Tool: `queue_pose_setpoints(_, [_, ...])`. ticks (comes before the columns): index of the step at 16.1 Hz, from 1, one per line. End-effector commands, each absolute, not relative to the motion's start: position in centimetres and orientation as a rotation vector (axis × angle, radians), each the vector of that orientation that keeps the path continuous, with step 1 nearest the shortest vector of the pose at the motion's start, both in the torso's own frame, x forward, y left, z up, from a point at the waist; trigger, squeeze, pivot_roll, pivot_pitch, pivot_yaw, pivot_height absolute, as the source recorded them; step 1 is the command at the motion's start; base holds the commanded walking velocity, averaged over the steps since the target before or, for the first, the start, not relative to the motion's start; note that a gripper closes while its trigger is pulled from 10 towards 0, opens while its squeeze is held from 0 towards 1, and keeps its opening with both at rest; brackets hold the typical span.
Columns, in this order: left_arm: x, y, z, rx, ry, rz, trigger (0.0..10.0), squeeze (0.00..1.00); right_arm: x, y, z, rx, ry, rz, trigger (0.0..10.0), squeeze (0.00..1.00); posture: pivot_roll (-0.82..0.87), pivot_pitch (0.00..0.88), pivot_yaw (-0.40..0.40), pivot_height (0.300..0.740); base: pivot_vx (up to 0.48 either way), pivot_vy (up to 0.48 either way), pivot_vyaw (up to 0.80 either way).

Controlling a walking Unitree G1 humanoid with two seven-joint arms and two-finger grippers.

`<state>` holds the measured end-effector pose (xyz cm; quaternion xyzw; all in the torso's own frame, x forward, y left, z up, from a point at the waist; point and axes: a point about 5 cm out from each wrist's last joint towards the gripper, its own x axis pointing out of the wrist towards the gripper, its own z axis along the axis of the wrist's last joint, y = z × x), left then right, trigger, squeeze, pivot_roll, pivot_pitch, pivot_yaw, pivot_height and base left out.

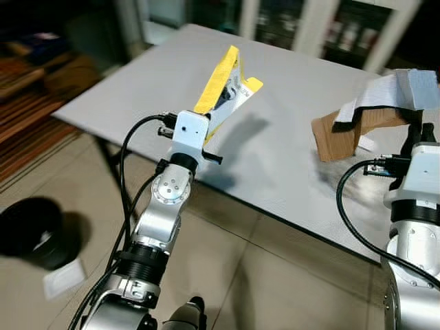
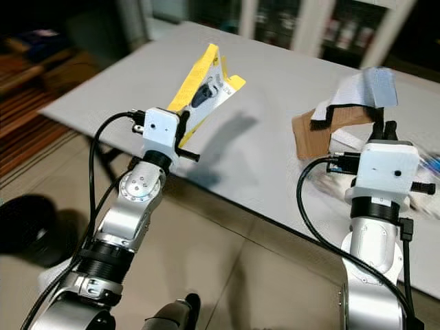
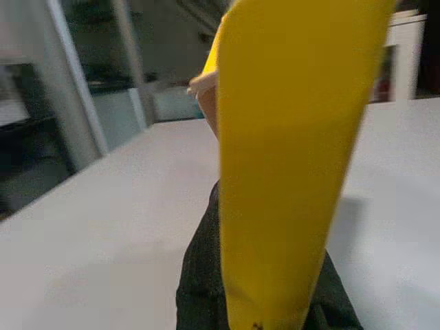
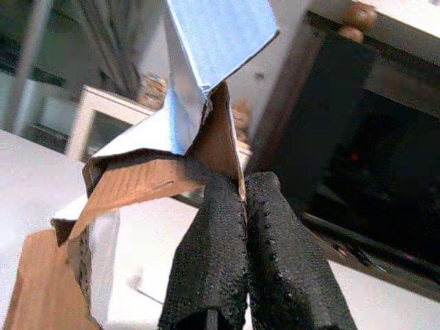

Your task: Picking trash to rubbish bin

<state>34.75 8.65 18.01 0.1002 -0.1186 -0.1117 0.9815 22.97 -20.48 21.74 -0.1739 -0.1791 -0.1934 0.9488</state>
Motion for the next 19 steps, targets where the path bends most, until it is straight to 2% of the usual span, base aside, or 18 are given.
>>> queue_pose_setpoints(1, [34.89,8.46,18.24,0.213,-0.249,-0.219,10.0,0.00,22.81,-20.56,22.22,-0.355,-0.377,-0.396,10.0,0.00,0.13,0.083,-0.047,0.740,0.000,0.000,0.80])
queue_pose_setpoints(19, [35.66,8.38,17.90,0.203,-0.186,-0.243,10.0,0.00,23.67,-19.71,22.00,-0.292,-0.365,-0.347,10.0,0.00,0.14,0.082,-0.037,0.740,0.000,0.000,0.80])
